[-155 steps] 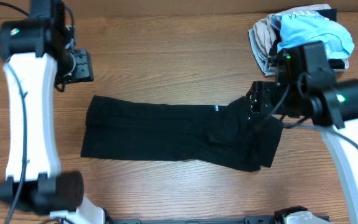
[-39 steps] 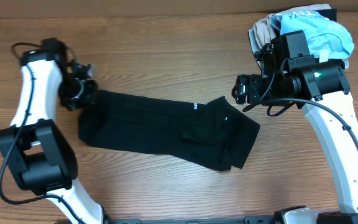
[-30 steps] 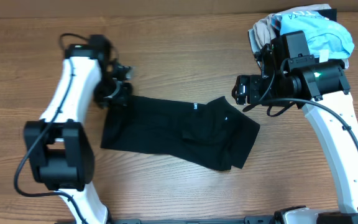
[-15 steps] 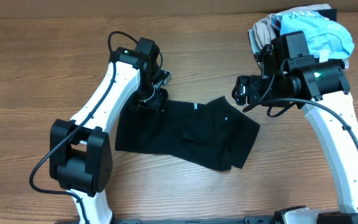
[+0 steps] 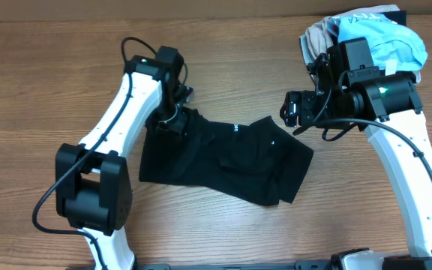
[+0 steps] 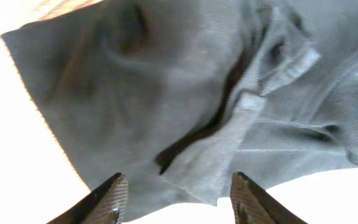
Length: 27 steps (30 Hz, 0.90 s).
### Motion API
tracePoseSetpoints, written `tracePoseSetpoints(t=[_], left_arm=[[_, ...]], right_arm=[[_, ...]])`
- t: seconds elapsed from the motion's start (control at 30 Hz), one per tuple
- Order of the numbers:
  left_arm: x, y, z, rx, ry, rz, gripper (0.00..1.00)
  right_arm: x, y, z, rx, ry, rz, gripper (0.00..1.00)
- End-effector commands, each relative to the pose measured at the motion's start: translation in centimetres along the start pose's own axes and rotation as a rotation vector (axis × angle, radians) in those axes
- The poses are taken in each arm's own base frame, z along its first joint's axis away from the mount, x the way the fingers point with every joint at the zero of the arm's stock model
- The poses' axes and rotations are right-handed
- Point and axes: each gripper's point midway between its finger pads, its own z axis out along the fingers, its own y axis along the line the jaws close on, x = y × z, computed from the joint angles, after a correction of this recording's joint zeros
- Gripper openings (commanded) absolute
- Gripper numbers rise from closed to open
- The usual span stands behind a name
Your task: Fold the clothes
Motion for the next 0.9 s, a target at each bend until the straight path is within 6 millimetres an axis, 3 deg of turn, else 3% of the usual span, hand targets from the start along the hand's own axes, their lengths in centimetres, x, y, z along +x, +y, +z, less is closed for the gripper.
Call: tracePoseSetpoints(t=[0.0, 0.27, 0.67, 0.77, 0.87], left_arm=[[1.0, 0.4, 0.8, -0.007, 0.032, -0.017, 0.54], [2.7, -2.0, 3.6, 0.147, 0.070, 0.063, 0.54], [4.1, -1.1, 6.4, 0.119, 0.094, 0.056, 0.51], [4.1, -1.1, 6.4, 0.119, 0.093, 0.057, 0.42], [4.2, -1.2, 6.4, 0.121, 0.097, 0.056, 0.20]], right_arm=[[-0.5, 0.2, -0.4, -0.006, -0.021, -0.008, 0.89], [-0.6, -0.1, -0.4, 0.010, -0.024, -0.011, 0.89], [-0.3, -0.1, -0.4, 0.012, -0.016, -0.009, 0.90], [-0.3, -0.2, -0.4, 0.012, -0.016, -0.009, 0.89], [-0.3, -0.1, -0.4, 0.012, -0.016, -0.009, 0.89]])
